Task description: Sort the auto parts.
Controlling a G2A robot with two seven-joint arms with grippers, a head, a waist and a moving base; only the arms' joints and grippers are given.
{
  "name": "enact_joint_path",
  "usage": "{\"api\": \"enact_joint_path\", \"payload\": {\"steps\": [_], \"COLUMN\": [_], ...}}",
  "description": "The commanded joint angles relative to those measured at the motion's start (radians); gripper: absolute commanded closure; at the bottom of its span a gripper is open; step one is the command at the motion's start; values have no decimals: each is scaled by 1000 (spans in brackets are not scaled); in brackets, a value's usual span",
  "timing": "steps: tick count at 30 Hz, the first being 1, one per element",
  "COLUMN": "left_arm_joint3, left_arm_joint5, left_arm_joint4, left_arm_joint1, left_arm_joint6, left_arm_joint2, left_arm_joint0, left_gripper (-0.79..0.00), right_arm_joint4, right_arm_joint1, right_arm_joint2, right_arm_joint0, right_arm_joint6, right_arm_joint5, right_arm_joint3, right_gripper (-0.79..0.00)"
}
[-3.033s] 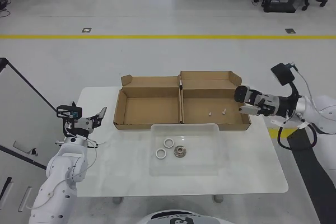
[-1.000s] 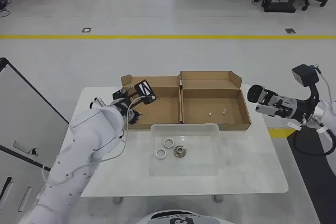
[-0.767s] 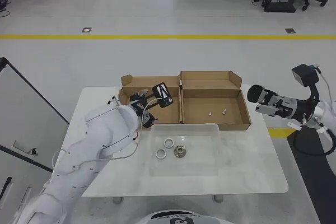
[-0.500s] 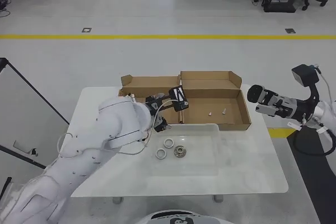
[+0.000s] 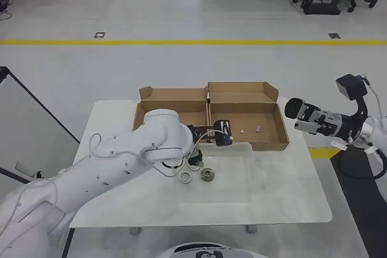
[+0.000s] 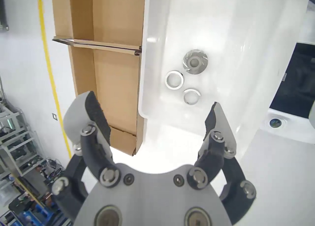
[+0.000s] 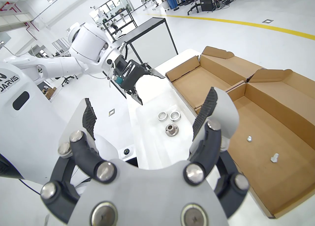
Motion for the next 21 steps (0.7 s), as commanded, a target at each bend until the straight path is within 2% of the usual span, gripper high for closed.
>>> {"api": "enact_joint_path", "payload": {"steps": [1,9,21], "left_arm_joint3": [18,103,271], "left_arm_joint5": [-4,-1,39], "left_arm_joint4": [-5,-57,-116], "left_arm_joint1": [-3,-39,-131], "left_arm_joint6": [4,15,43], "left_arm_joint2": [21,87,184], "left_arm_joint0": [-4,-14,-61], "left_gripper": [-785,-785,-785], "right_arm_joint4": [0,0,0], "right_arm_joint1": [0,0,0], "right_arm_joint2": [0,0,0], "right_arm_joint0": [0,0,0], "right_arm_joint6": [0,0,0], "right_arm_joint5": [0,0,0], "right_arm_joint3": [0,0,0], "right_gripper": [-785,-785,-785]}}
